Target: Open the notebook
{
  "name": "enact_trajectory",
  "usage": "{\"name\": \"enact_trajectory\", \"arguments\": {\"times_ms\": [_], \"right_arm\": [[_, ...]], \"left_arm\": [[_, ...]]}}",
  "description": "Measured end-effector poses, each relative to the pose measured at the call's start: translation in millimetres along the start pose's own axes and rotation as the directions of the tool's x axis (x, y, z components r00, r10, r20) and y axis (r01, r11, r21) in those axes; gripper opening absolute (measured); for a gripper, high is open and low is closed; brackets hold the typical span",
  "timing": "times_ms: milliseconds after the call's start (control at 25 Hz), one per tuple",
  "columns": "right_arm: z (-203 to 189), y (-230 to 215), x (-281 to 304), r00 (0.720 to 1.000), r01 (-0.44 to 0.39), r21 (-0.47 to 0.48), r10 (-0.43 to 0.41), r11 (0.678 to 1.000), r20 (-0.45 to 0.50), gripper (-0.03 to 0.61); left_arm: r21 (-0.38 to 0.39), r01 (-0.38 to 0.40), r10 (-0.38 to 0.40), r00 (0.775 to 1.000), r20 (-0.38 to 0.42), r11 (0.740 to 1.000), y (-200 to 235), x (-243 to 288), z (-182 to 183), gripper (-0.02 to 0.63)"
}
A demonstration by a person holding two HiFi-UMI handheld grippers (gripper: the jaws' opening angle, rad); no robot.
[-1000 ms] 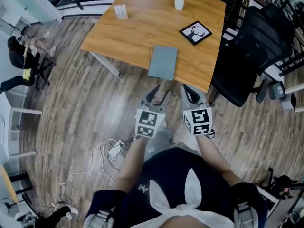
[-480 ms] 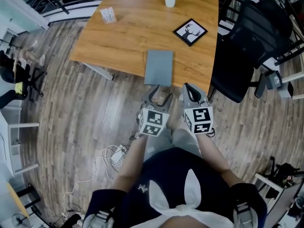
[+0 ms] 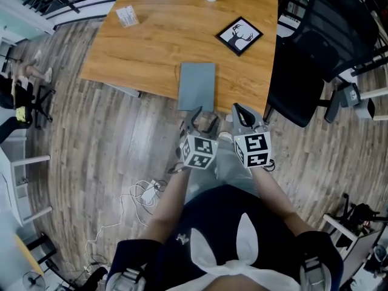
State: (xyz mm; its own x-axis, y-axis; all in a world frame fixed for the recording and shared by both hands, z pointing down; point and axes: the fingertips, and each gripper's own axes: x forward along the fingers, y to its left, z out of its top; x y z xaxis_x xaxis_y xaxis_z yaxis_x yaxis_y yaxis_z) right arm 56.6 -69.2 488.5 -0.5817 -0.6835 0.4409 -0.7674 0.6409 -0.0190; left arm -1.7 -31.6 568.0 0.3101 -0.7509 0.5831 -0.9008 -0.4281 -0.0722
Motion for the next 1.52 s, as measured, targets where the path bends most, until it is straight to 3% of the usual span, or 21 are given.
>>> {"name": "enact_trajectory", "arguments": {"times_ms": [400, 760, 1120, 1240, 1520], "right_arm": [[-3, -28, 28, 0.998, -0.059, 0.003, 0.059, 0.998, -0.036, -0.003], [-21, -37, 40, 0.992, -0.097, 0.023, 0.099, 0.995, -0.073, -0.003], [-29, -38, 49, 0.987, -0.127, 0.025, 0.129, 0.992, -0.097, -0.003], [-32, -41, 51, 0.986, -0.13, 0.028, 0.132, 0.991, -0.102, -0.003], [-36, -47, 54, 0.985, -0.127, 0.042, 0.131, 0.991, -0.113, -0.003]], "left_arm": [[0.033, -0.072, 0.075, 0.99, -0.12, 0.997, 6, 48, -25, 0.252], [0.081, -0.077, 0.093, 0.972, -0.216, 0.994, 4, 86, -51, 0.252], [-0.001, -0.109, 0.104, 0.953, -0.286, 0.994, 6, 106, -66, 0.248], [-0.022, -0.12, 0.109, 0.95, -0.292, 0.993, 10, 110, -69, 0.191], [-0.015, -0.126, 0.114, 0.935, -0.336, 0.992, 11, 117, -77, 0.163]]}}
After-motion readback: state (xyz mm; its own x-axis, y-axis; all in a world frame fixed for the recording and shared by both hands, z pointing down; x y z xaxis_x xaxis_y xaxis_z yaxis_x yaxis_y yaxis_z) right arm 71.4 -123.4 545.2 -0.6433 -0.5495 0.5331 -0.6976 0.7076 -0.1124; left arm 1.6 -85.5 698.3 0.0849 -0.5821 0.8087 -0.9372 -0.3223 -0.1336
